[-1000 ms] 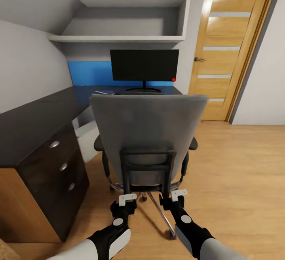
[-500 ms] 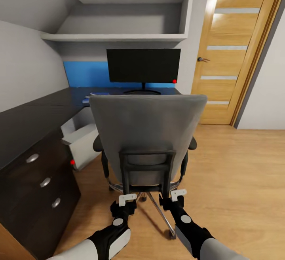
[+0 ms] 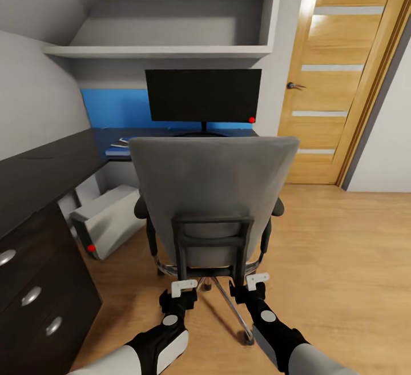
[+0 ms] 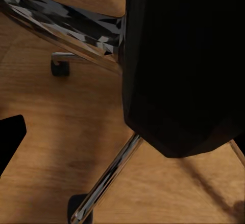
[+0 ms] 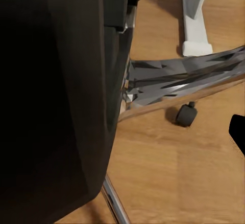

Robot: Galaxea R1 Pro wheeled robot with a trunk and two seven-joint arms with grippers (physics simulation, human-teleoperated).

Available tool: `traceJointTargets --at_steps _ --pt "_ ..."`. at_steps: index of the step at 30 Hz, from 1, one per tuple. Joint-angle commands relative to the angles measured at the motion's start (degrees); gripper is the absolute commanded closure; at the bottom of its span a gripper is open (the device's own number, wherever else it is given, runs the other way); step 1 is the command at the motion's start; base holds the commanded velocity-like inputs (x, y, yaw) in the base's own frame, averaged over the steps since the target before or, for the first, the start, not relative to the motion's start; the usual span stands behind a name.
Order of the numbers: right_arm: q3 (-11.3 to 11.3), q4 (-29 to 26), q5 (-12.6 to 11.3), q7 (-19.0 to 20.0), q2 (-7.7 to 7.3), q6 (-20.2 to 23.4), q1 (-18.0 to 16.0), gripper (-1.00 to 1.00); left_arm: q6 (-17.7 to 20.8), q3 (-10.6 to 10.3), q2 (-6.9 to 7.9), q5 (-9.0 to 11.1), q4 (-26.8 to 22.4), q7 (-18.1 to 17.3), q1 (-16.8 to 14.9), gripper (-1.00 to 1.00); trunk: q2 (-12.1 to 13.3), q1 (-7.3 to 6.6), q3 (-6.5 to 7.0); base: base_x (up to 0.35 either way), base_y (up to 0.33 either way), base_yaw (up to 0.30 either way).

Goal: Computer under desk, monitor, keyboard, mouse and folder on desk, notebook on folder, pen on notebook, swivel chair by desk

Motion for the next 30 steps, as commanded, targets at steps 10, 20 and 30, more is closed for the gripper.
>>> traceJointTargets --at_steps 10,20,30 --pt "0.27 0.08 -0.77 -0.49 -0.04 -0.27 -0.05 -1.00 -0.35 -0.30 0.08 0.90 0.10 0.28 -0.08 -1.00 -0.01 0.03 -0.05 0.327 -0.001 0.000" --pt "0.27 0.08 -0.77 -0.49 -0.04 -0.27 -0.05 -1.00 -0.41 -0.31 0.05 0.90 0.11 0.28 -0.08 -1.00 -0.01 0.03 -0.05 0.327 0.000 0.000" --pt "0.30 0.08 -0.69 -0.49 -0.04 -0.27 -0.04 -1.00 -0.41 -0.23 0.09 0.92 0.11 0.28 -0.08 -1.00 -0.01 0.03 -0.05 0.323 0.098 0.000"
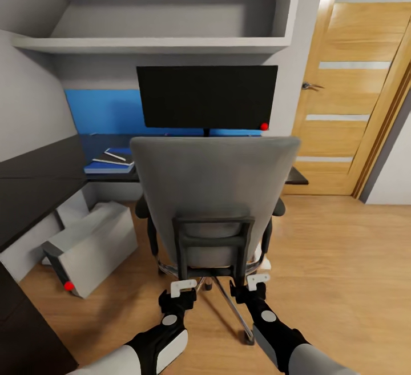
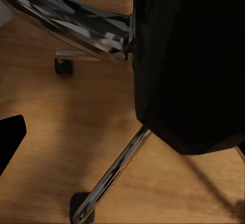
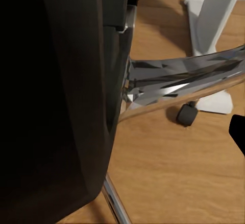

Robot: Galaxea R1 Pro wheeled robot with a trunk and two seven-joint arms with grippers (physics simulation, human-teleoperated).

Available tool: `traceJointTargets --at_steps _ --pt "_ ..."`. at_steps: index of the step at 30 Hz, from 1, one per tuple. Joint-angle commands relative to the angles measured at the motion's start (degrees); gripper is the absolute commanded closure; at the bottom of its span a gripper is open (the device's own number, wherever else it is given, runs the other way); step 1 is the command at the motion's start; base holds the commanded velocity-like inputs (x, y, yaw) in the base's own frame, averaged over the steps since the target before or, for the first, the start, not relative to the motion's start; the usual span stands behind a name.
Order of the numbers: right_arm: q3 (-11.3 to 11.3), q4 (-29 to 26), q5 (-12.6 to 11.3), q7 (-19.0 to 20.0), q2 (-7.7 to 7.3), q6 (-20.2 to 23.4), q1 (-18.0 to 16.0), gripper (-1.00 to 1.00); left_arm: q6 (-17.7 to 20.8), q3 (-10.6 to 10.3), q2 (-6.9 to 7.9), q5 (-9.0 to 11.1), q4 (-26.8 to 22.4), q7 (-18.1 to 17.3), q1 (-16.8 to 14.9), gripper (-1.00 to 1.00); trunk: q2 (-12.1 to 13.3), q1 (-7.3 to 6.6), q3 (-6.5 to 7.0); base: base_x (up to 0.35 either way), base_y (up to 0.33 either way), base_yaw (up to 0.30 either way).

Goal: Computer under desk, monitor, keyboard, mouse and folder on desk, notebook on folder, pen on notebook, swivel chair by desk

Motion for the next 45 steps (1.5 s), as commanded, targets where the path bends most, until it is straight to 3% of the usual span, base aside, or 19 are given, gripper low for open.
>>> traceJointTargets --at_steps 1,19,45 --pt "0.74 0.07 -0.60 -0.44 -0.01 -0.22 -0.06 -1.00 -0.34 -0.50 0.02 0.58 -0.01 0.25 -0.07 -1.00 -0.02 0.02 -0.05 0.316 0.077 0.000" --pt "0.79 0.07 -0.55 -0.42 0.09 -0.22 -0.08 -1.00 -0.34 -0.67 -0.07 0.57 -0.01 0.25 -0.07 -1.00 -0.02 0.02 -0.05 0.165 0.007 0.000" --pt "0.79 0.12 -0.51 -0.37 0.08 -0.23 -0.10 -1.00 -0.37 -0.50 0.01 0.57 -0.01 0.25 -0.07 -1.00 -0.02 0.02 -0.05 -0.306 0.000 0.000"
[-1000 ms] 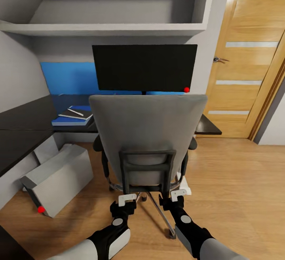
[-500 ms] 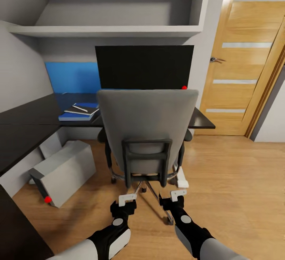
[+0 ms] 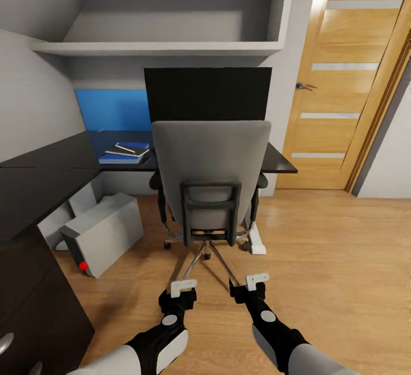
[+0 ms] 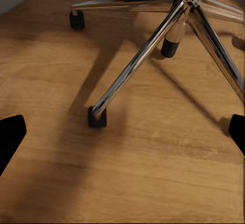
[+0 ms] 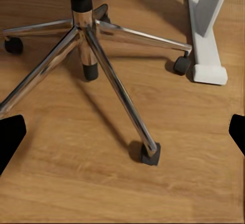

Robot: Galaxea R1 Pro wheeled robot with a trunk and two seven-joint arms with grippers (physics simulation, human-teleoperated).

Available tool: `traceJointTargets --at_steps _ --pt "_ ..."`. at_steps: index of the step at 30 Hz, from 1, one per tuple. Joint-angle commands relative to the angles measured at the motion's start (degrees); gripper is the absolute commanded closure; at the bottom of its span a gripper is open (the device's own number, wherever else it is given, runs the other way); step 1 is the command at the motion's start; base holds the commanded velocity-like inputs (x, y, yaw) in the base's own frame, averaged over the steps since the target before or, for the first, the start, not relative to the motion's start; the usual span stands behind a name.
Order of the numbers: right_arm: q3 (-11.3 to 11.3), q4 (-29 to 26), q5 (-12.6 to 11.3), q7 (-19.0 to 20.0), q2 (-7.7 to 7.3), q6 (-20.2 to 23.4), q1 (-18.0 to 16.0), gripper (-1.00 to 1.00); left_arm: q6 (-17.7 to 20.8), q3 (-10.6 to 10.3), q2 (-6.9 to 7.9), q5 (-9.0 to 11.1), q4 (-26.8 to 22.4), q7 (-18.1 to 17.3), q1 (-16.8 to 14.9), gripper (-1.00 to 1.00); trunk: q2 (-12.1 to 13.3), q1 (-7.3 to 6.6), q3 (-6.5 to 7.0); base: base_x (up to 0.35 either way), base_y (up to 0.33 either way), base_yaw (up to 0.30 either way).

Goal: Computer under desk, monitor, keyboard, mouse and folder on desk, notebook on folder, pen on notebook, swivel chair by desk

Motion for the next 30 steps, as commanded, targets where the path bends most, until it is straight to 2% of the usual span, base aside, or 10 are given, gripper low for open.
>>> traceJointTargets --at_steps 1,14,23,30 --pt "0.49 0.06 -0.58 -0.29 -0.02 -0.22 -0.05 -1.00 -0.35 -0.49 0.02 0.58 -0.01 0.27 -0.07 -1.00 -0.03 -0.05 -0.05 -0.336 0.000 0.000" --pt "0.49 0.01 -0.62 -0.28 -0.04 -0.21 -0.06 -1.00 -0.46 0.19 0.03 0.83 -0.01 0.39 -0.07 -1.00 5.19 -2.90 2.28 -0.312 0.000 0.000" --pt "0.41 0.01 -0.73 -0.36 -0.05 -0.15 -0.07 -1.00 -0.40 3.25 0.08 2.45 -0.01 0.61 -0.07 -1.00 8.80 -4.88 3.90 -0.057 0.000 0.000" --pt "0.41 0.01 -0.73 -0.36 0.02 -0.15 -0.05 -1.00 -0.40 3.56 0.11 2.57 -0.01 0.59 -0.07 -1.00 11.60 -6.42 5.15 -0.004 0.000 0.000"
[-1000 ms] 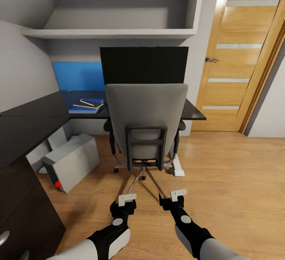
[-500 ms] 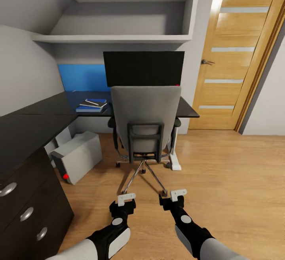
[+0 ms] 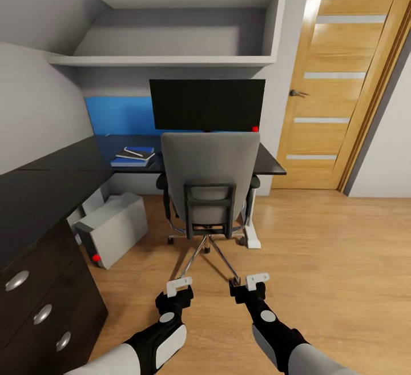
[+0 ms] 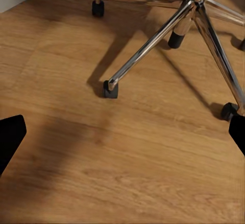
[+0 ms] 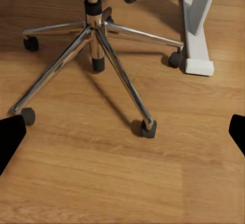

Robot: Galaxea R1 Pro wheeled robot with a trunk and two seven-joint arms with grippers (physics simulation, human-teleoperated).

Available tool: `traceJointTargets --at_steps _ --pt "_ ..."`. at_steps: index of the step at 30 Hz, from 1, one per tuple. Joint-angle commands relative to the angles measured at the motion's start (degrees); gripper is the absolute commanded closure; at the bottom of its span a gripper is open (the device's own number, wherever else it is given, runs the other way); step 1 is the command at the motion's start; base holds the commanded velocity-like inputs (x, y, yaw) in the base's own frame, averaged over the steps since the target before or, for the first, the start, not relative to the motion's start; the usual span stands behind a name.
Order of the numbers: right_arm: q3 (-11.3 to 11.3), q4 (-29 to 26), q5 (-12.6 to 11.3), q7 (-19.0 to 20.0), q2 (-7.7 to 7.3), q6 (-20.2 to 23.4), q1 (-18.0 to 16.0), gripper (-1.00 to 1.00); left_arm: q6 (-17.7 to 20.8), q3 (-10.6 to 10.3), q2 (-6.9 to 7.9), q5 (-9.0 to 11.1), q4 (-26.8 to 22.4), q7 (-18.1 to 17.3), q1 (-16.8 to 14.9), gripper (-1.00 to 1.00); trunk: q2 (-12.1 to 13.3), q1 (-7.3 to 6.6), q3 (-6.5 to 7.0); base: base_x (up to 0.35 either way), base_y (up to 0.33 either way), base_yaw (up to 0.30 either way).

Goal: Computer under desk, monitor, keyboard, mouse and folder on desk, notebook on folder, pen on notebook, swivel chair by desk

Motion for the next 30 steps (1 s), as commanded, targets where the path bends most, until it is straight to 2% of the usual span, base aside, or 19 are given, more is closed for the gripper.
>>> traceJointTargets --at_steps 1,6,7,10,24,28,29,30 --pt "0.49 0.06 -0.59 -0.29 -0.05 -0.24 -0.05 -1.00 -0.34 -0.47 0.03 0.59 -0.01 0.26 -0.07 -1.00 0.39 -0.24 0.13 -0.002 0.000 0.000" --pt "0.41 0.06 -0.53 -0.29 -0.15 -0.29 -0.06 -1.00 0.48 -0.44 -0.03 0.76 0.00 -0.05 -0.07 -1.00 2.40 -1.33 1.03 0.000 0.000 0.000" --pt "0.40 0.06 -0.53 -0.29 -0.15 -0.29 -0.06 -1.00 3.81 -0.42 -0.05 0.84 0.05 -0.10 -0.07 -1.00 2.80 -1.55 1.21 0.000 0.000 0.000" --pt "0.47 0.10 -0.50 -0.29 -0.15 -0.29 -0.02 -1.00 5.74 -0.34 -0.06 0.87 0.07 -0.12 -0.07 -1.00 4.00 -2.21 1.75 0.000 0.000 0.000" --pt "0.41 0.64 -0.44 -0.43 -0.44 -0.48 -0.05 -1.00 6.40 -0.54 -0.13 0.63 2.89 -0.11 -0.07 -1.00 9.62 -5.29 4.26 0.000 0.000 0.000" --pt "0.48 6.02 -0.61 -0.47 -1.41 -2.72 0.03 -1.00 6.36 -0.73 -0.11 0.64 3.25 -0.01 -0.07 -1.00 11.22 -6.17 4.98 0.000 0.000 0.000" --pt "0.51 12.03 -0.61 -0.49 -1.88 -7.97 0.10 -1.00 6.30 -0.87 -0.06 0.73 5.13 -0.07 -0.07 -1.00 11.62 -6.39 5.16 0.000 0.000 0.000" --pt "0.50 13.25 -0.60 -0.49 -1.97 -9.47 0.15 -1.00 6.25 -0.92 -0.10 0.72 6.03 -0.08 -0.07 -1.00 12.02 -6.61 5.34 0.000 0.000 0.000"
